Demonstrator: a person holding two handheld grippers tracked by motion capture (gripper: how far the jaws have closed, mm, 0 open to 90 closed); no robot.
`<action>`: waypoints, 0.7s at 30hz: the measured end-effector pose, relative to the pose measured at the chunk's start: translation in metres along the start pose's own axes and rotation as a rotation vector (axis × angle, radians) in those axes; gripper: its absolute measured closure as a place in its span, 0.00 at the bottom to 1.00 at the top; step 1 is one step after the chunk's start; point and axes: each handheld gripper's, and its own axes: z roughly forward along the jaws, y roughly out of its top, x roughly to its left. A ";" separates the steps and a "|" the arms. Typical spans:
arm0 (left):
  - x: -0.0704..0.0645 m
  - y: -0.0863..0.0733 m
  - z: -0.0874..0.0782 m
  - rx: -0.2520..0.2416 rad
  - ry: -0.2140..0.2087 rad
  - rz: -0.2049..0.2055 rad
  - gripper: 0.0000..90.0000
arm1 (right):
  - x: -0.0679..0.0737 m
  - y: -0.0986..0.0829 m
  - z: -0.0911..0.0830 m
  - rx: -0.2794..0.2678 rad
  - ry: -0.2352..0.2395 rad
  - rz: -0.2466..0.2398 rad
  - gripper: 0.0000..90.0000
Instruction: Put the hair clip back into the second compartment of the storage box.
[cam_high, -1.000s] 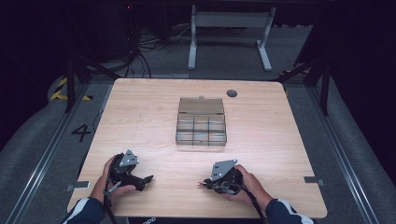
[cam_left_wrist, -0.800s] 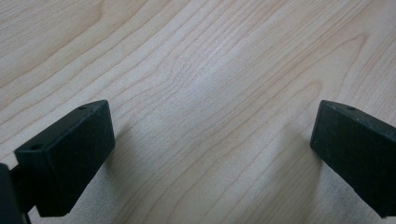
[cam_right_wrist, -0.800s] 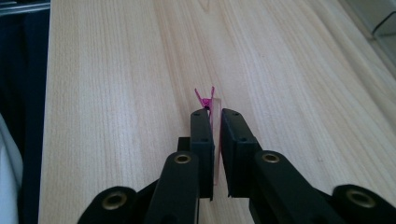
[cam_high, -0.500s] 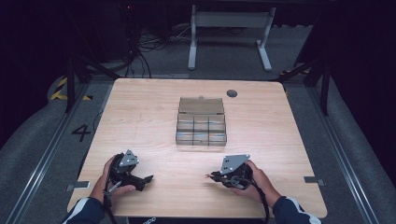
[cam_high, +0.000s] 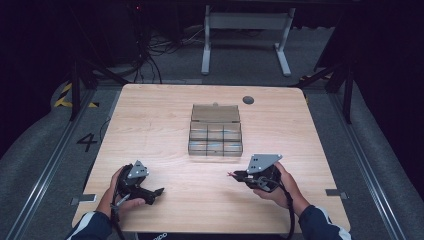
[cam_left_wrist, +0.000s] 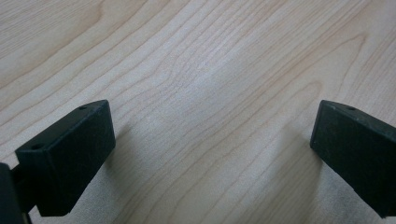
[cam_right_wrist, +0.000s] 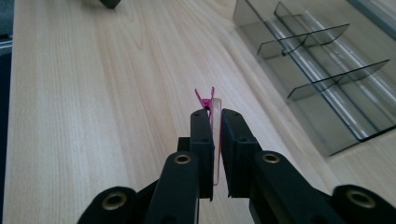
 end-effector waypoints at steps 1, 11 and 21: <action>0.000 0.000 0.000 0.000 0.000 0.000 0.01 | -0.003 0.001 -0.002 -0.005 -0.009 0.003 0.94; 0.000 0.000 0.000 0.000 -0.001 0.000 0.01 | -0.026 0.014 -0.003 -0.017 -0.054 0.014 0.94; 0.000 0.000 0.000 0.000 0.000 0.000 0.01 | -0.050 0.038 -0.002 -0.041 -0.091 0.029 0.94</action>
